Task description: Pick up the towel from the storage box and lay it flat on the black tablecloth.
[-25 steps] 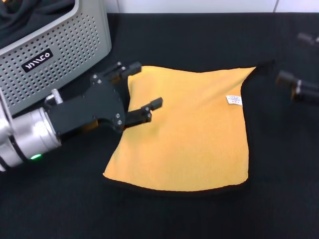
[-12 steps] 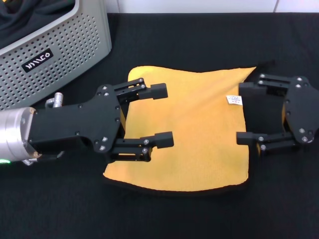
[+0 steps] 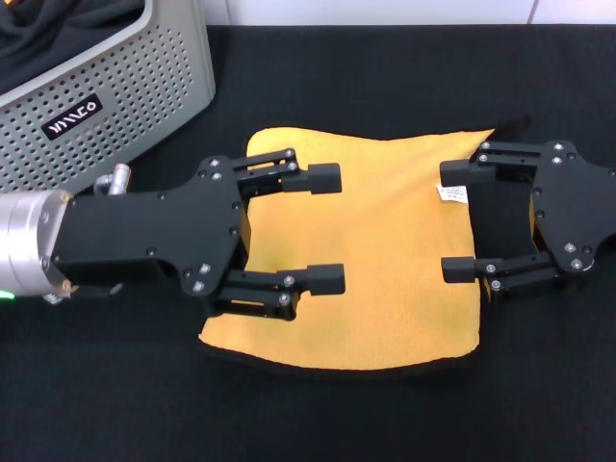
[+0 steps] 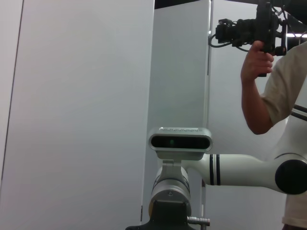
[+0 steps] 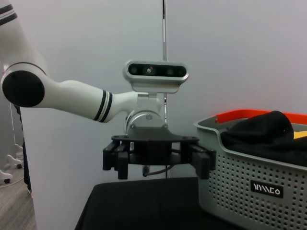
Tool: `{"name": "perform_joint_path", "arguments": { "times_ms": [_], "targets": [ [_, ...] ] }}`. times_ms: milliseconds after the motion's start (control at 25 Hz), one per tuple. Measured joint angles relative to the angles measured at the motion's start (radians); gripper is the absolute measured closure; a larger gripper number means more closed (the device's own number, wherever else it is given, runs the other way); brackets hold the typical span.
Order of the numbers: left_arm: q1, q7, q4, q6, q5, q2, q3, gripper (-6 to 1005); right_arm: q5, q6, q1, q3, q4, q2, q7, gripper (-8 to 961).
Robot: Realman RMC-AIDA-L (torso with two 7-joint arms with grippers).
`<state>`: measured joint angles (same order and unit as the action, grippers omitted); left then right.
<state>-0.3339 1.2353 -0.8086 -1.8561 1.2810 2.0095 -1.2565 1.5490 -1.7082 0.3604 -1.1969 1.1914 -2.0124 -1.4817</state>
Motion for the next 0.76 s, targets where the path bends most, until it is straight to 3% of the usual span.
{"name": "perform_joint_path", "arguments": {
  "times_ms": [760],
  "targets": [
    [-0.008, 0.021, -0.012, -0.003, 0.007, 0.012, 0.000, 173, -0.006, -0.009, -0.003, 0.002, 0.002, 0.000, -0.011, 79]
  ]
}}
